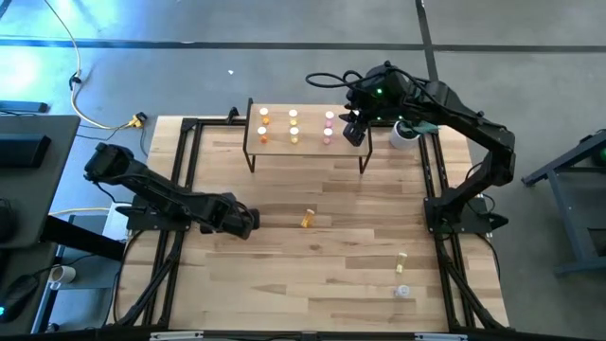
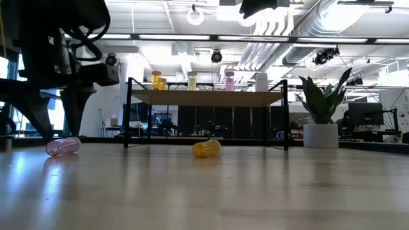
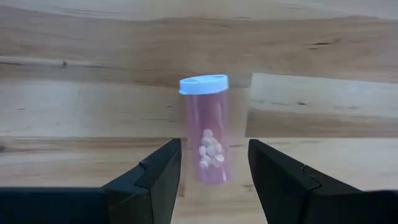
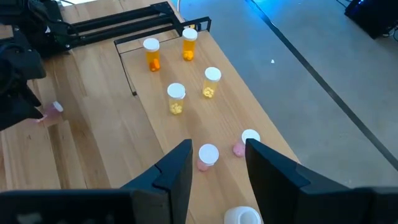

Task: Pick and place medicine bottles onto shelf by color
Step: Put the pink pill bottle on the shelf aligned with other pink pill bottles

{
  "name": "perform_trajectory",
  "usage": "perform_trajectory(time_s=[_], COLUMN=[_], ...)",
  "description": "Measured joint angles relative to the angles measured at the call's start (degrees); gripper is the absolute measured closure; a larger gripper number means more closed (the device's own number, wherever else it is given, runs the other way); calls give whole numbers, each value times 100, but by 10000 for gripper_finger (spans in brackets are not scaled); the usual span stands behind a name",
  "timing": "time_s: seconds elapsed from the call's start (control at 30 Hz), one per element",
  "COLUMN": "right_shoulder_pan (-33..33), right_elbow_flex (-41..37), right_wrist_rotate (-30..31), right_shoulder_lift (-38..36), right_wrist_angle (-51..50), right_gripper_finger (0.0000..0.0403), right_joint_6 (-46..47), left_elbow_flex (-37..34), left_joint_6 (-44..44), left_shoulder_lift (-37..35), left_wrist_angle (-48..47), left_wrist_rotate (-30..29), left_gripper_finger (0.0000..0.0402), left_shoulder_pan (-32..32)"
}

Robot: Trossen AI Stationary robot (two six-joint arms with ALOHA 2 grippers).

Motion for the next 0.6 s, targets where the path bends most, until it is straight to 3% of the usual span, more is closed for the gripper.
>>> perform_trajectory(time_s=[0.4,0.6], right_shoulder_pan=[0,-1], right_elbow_flex=[0,0], right_wrist_rotate=[4,17], right_shoulder_lift=[0,2], right_wrist_angle=[0,0], right_gripper_finger=[263,263], right_joint_6=[0,-1], left_elbow_flex=[4,19], left_joint_6=[-26,187], left_shoulder_lift=[648,731], left_wrist_angle=[29,69], left_wrist_rotate=[245,297], left_gripper_finger=[226,247], left_shoulder_pan=[4,2])
